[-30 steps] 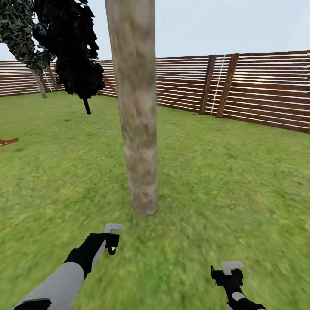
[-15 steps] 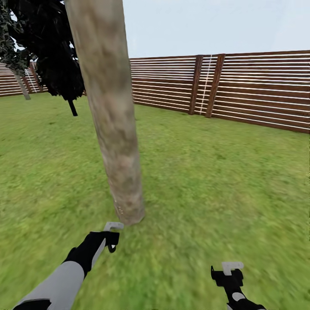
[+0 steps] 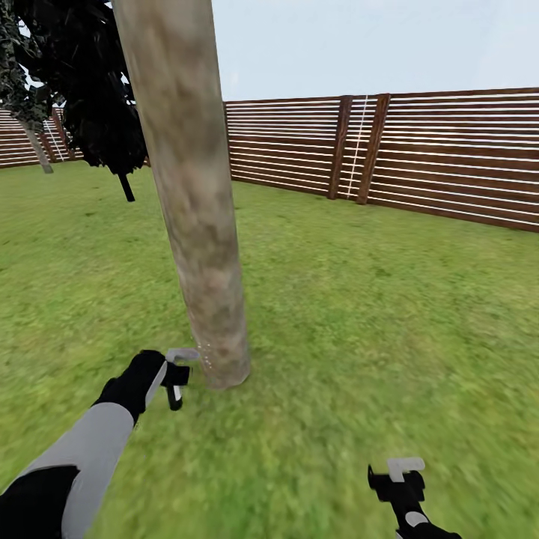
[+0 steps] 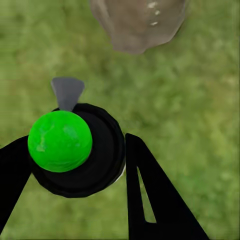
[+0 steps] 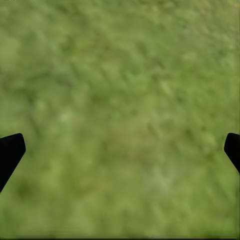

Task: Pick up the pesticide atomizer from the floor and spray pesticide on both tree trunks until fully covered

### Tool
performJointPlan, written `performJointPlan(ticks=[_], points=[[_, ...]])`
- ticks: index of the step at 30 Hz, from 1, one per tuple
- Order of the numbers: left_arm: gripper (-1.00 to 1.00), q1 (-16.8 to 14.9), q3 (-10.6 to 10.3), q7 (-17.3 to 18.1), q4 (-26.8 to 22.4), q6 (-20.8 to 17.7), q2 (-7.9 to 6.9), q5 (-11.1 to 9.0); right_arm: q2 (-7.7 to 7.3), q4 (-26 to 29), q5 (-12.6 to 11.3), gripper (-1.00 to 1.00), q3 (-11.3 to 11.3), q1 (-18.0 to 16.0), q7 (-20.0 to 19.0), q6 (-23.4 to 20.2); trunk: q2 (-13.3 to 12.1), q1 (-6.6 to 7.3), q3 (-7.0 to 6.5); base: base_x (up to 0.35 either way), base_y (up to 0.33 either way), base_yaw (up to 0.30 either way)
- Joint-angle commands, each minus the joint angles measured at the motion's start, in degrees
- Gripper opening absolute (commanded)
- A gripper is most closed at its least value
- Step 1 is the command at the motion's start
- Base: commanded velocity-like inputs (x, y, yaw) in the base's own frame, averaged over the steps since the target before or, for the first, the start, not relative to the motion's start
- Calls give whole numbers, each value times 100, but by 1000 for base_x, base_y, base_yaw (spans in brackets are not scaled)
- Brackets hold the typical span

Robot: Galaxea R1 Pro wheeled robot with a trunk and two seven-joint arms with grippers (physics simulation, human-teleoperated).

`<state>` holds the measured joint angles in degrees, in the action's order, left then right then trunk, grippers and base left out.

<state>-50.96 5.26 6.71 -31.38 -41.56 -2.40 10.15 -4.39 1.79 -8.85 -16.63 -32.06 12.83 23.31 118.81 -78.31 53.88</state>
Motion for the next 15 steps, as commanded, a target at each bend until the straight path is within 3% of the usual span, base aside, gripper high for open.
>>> performJointPlan(ticks=[1, 3, 4, 6, 7, 9, 10, 13, 15], points=[[-100, -12, 15, 179, -12, -59, 13, 21, 0, -6, -55, 100, -51, 2, 9, 16, 2, 1, 5, 0, 0, 0], [-100, -32, 4, 319, -23, -207, 295, 35, 1, -9, -55, 100, -51, 5, 8, 16, 2, 1, 5, 0, 0, 0], [-100, -59, 0, 351, -27, -248, 586, 47, 7, -8, -55, 100, -51, 6, 9, 16, 2, 1, 5, 0, 0, 140], [-100, -68, 0, 359, -114, -264, 570, 56, 8, -9, -55, 100, -51, 6, 9, 16, 2, 1, 5, 0, 0, 231], [-100, -67, 5, 367, -260, -272, 460, 65, 8, -9, -55, 100, -51, 6, 9, 16, 2, 1, 5, 0, 0, 258], [-100, -51, 3, 374, -562, -430, 16, 38, 9, -6, -55, 100, -51, 6, 9, 16, 2, 1, 5, 0, 0, 113], [-100, -47, 2, 374, -611, -577, -23, 38, 9, -8, -55, 100, -54, 6, 5, 16, 2, 1, 5, 0, -5, 23], [-100, -61, -12, 363, -649, -686, 285, 59, 9, -11, -55, 100, -55, 6, 1, 16, 2, 1, 5, 0, -200, 5], [-100, -65, -16, 364, -795, -707, 387, 62, 9, -11, -55, 100, -55, 6, 0, 16, 2, 1, 5, 0, -263, 1]])
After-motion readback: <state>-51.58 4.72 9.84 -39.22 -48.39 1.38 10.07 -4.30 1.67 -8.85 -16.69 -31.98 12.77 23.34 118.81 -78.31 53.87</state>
